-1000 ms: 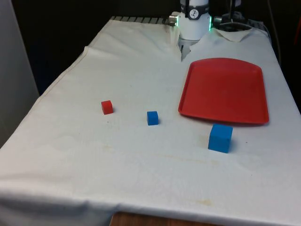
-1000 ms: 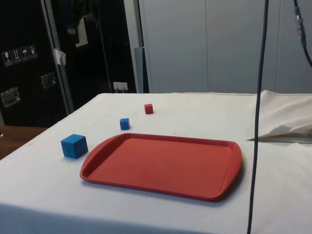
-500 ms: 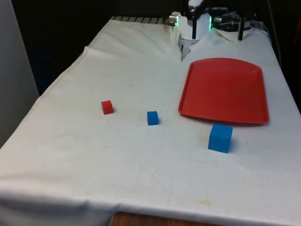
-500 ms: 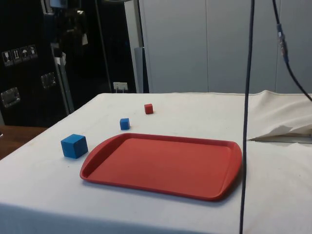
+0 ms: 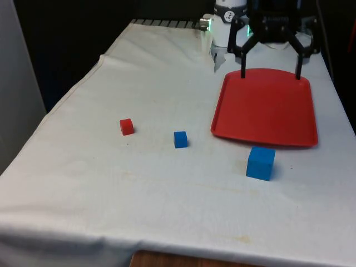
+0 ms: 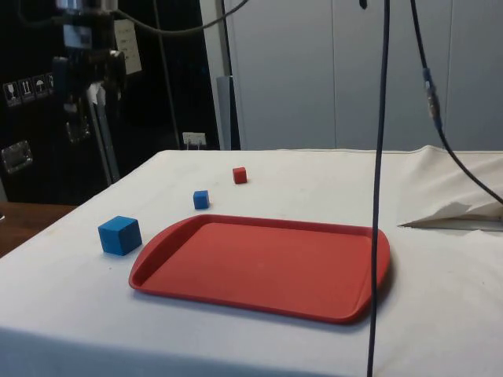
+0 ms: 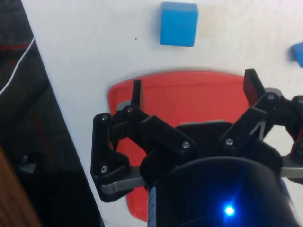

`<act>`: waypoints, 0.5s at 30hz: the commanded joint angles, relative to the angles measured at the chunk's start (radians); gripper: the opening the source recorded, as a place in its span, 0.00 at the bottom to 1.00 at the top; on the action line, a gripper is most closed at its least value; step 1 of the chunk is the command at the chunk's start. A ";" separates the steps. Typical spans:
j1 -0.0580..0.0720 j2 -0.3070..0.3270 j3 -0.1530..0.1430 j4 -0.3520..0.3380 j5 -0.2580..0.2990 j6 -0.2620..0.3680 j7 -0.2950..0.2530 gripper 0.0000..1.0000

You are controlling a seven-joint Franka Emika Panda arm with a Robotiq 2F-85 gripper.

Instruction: Pick up the largest block and place it onto the tray.

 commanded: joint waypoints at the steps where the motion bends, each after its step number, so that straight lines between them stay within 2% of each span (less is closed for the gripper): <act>1: 0.001 0.013 0.008 0.000 0.009 0.012 0.009 1.00; 3: 0.001 0.011 0.007 0.000 0.001 0.005 0.008 1.00; 11: 0.002 0.064 0.041 -0.001 0.008 0.046 0.044 1.00; 12: 0.002 0.060 0.038 0.000 0.001 0.035 0.042 1.00; 15: 0.000 0.085 0.044 -0.003 0.007 0.061 0.047 1.00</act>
